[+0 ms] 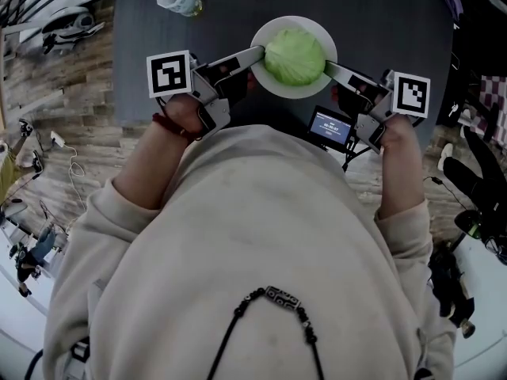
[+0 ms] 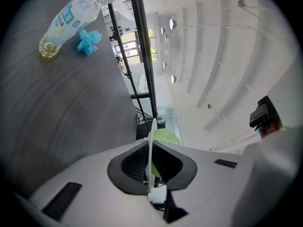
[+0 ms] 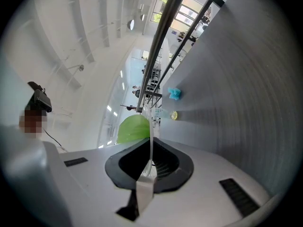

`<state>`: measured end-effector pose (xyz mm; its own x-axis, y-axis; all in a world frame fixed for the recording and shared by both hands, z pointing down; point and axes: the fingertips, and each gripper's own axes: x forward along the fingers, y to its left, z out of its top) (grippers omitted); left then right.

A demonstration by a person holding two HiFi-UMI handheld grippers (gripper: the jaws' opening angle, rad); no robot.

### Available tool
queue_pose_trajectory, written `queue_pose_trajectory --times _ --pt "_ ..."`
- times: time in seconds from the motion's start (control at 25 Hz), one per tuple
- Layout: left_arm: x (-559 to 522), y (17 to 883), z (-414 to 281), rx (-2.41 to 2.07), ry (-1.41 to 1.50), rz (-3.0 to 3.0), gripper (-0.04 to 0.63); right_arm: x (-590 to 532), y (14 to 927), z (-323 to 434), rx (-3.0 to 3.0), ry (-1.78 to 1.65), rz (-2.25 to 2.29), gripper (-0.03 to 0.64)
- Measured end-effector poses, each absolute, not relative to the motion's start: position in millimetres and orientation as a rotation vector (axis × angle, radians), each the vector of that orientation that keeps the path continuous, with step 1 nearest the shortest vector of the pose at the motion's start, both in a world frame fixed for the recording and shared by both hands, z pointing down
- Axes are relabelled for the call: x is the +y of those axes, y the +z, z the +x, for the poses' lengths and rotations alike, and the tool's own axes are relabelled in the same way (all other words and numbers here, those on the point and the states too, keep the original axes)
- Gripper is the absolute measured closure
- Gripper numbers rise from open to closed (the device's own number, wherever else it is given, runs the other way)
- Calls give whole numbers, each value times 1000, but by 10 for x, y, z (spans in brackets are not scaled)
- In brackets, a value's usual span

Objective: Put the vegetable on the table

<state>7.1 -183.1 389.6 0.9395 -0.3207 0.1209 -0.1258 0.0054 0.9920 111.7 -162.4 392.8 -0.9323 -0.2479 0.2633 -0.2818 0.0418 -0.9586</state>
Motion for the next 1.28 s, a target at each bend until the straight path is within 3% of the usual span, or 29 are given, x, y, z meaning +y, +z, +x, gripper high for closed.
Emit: queue_pose_trajectory --times 1.28 --pt "-1949 4418 125 -389 -124 1573 572 -1747 4449 1161 -2220 2109 582 589"
